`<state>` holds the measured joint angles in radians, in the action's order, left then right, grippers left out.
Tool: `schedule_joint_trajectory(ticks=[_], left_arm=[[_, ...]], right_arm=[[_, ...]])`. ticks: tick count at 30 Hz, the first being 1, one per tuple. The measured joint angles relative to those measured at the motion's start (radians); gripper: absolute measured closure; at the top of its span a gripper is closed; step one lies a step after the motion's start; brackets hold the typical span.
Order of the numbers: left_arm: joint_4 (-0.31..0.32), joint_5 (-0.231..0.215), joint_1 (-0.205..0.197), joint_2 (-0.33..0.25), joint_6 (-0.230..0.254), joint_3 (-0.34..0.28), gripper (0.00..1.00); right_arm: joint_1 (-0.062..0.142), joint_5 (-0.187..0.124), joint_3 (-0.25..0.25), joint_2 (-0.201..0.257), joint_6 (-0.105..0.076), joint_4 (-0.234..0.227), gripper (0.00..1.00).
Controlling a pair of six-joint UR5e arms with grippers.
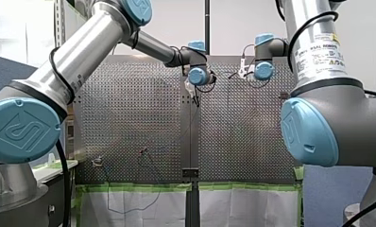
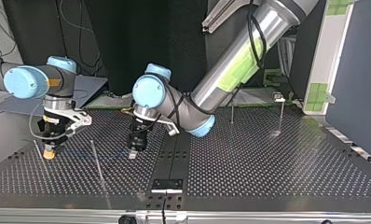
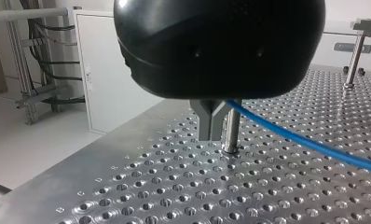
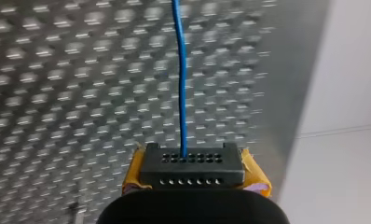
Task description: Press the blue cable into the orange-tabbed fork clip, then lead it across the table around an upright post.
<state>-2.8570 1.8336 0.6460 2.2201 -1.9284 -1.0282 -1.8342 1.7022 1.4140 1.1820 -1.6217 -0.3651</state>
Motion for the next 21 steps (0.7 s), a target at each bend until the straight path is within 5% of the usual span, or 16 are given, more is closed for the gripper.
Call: schedule_joint_trajectory(ticks=[21], left_arm=[[0.025,0.012,0.010,0.057,0.026,-0.019,1.00]], right_arm=[[-0.008,-0.018,0.056,-0.097,0.009,-0.007,1.00]])
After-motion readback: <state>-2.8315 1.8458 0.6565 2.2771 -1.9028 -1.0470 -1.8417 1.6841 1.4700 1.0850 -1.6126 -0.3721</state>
